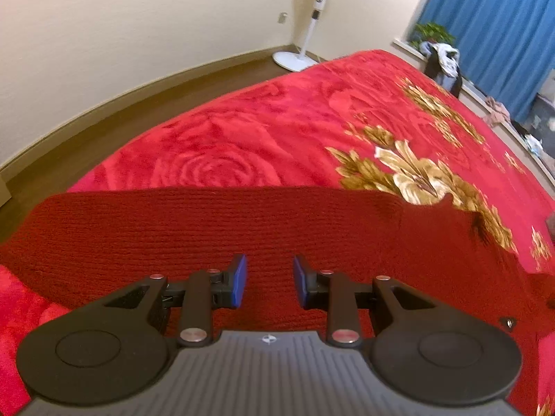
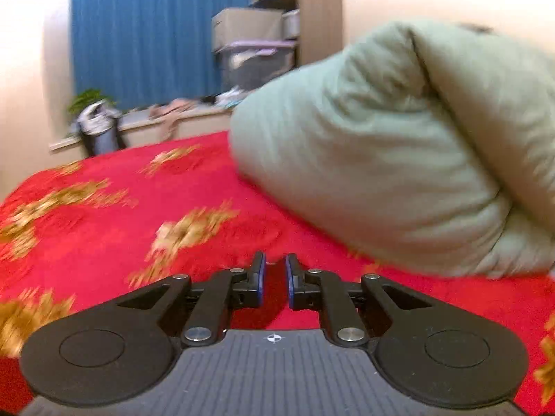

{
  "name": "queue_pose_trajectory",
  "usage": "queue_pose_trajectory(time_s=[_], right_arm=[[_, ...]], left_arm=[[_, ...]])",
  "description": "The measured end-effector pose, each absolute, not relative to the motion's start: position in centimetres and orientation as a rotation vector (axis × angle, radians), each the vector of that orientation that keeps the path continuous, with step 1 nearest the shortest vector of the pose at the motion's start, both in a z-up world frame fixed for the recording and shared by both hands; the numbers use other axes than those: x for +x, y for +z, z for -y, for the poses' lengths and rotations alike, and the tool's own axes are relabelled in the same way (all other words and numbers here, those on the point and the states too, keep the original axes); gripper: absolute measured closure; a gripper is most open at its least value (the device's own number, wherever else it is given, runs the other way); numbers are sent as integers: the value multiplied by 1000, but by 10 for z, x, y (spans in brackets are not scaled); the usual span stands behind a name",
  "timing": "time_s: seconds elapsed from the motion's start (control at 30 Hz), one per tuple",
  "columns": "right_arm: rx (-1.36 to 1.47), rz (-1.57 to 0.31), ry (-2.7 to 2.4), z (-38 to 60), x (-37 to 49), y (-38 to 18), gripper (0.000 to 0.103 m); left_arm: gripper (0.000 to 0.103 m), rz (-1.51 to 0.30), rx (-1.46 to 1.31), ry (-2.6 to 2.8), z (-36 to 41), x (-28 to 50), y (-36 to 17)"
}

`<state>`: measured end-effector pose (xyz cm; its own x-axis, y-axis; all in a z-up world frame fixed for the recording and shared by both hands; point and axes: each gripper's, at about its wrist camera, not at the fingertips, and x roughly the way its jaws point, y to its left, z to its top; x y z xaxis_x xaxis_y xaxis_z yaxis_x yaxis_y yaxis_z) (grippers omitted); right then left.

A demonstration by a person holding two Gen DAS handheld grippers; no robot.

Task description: Fold small clothes

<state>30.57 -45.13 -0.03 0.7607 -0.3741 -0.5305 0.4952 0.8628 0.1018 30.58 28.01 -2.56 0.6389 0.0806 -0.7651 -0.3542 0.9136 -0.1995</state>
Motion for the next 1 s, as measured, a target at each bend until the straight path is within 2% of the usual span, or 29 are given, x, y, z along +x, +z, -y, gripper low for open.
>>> queue_pose_trajectory(time_s=[0.17,0.27,0.43,0.47,0.77,0.83,1.0], right_arm=[[319,-717,-175,411,234,-55,88],[294,-826,-59,376,192,-80,76],[269,-956,-58,356,136,-117,67],[292,-978,-63,355,130,-125,62],[358,-933,-62,352,84,-132,61],[357,-920,-47,353,77,-134,61],[322,-896,3,346,61,-136,60]], left_arm=[[70,-871,-363,193,-270,303,-33],[70,-872,-341,163,-261,296,-36],[70,-842,-284,105,-246,274,-34],[70,-841,-283,92,-243,267,-33],[70,-944,-319,11,-219,170,-32],[64,-969,-308,-4,-210,142,-39],[64,-1038,-313,-19,-191,91,-69]])
